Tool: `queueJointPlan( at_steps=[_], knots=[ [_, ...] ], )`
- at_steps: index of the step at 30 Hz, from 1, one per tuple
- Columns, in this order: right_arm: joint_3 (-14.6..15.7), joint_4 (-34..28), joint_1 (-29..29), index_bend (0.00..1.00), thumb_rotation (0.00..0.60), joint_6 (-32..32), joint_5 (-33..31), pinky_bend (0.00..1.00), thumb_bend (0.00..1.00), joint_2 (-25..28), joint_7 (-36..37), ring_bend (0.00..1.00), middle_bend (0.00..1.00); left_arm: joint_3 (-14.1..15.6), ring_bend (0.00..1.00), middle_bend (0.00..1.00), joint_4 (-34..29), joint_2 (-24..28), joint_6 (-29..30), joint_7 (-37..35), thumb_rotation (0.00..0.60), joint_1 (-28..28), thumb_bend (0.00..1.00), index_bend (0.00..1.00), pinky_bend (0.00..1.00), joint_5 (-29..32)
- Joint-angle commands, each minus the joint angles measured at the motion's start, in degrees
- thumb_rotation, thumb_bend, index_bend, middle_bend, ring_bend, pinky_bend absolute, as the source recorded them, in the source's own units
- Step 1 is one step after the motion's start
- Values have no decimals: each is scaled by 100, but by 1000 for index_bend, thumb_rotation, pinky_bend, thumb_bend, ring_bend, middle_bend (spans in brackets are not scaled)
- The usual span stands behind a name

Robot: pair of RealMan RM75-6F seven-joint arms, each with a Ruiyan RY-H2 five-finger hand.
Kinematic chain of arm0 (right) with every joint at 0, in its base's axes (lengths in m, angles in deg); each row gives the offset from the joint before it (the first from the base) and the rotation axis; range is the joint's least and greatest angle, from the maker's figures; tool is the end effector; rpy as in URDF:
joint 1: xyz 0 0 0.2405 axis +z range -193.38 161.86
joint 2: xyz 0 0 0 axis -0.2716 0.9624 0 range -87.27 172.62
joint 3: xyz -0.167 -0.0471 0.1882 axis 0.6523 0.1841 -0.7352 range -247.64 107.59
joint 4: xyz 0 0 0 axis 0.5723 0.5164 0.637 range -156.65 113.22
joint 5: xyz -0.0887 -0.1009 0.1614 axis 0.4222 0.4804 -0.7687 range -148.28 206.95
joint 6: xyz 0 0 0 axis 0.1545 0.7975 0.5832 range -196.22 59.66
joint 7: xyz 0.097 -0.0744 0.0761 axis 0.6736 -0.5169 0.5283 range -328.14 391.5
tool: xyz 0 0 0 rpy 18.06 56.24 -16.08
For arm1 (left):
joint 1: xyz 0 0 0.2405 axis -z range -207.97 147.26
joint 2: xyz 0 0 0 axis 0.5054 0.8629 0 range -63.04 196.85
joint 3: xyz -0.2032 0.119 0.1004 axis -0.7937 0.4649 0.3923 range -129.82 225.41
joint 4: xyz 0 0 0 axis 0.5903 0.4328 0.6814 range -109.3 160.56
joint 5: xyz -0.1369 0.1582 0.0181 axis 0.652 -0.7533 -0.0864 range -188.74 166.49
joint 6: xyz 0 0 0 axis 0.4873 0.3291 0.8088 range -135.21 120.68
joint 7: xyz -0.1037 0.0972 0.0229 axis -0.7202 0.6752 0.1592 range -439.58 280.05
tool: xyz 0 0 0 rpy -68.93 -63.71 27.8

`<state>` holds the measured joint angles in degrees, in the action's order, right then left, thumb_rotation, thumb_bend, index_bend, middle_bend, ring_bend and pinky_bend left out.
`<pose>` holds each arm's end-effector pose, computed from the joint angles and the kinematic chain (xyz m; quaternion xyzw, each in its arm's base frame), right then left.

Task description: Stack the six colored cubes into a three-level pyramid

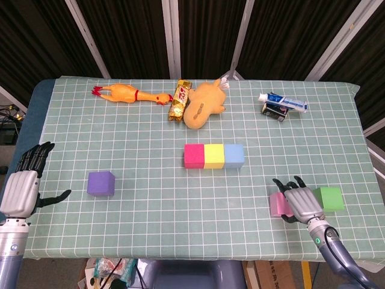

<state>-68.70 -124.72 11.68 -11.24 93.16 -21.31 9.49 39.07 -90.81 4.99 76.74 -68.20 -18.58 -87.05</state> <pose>-0.2620 -0.2505 0.0817 0.7398 -0.4288 0.2104 0.4740 -0.2159 0.2188 0.1579 -0.5449 -0.4315 -0.4628 0.5501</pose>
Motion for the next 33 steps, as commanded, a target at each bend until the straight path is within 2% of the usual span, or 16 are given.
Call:
queueJointPlan(
  at_steps=[1, 6, 11, 17, 23, 33],
  knots=[
    [-112, -120, 94, 0, 600, -23, -63, 0, 274, 59, -53, 197, 396, 5, 0, 29, -4, 0, -9, -4, 600, 1, 101, 0, 28, -1],
    [-456, -368, 373, 0, 600, -64, -218, 0, 273, 188, -173, 197, 396, 0, 0, 29, -14, 2, -16, -13, 600, 2, 100, 0, 28, 14],
    [-1005, -661, 937, 0, 600, -248, -916, 0, 273, 416, -534, 197, 399, -30, 0, 29, -34, 36, -15, -72, 600, 2, 101, 0, 29, 39],
    [-1491, -849, 1693, 0, 600, -438, -1860, 0, 274, 636, -1055, 197, 406, -51, 0, 29, -14, 58, -62, -127, 600, 14, 100, 0, 29, 115],
    [-1655, -911, 2364, 0, 600, -552, -2636, 0, 274, 597, -1544, 197, 406, -73, 0, 30, 33, 49, -149, -168, 600, 47, 100, 0, 29, 245],
    [-1557, -635, 3722, 0, 600, -452, -4483, 0, 273, -40, -2489, 197, 406, -100, 0, 30, 5, 89, -197, -237, 600, 65, 100, 0, 28, 316]
  ],
)
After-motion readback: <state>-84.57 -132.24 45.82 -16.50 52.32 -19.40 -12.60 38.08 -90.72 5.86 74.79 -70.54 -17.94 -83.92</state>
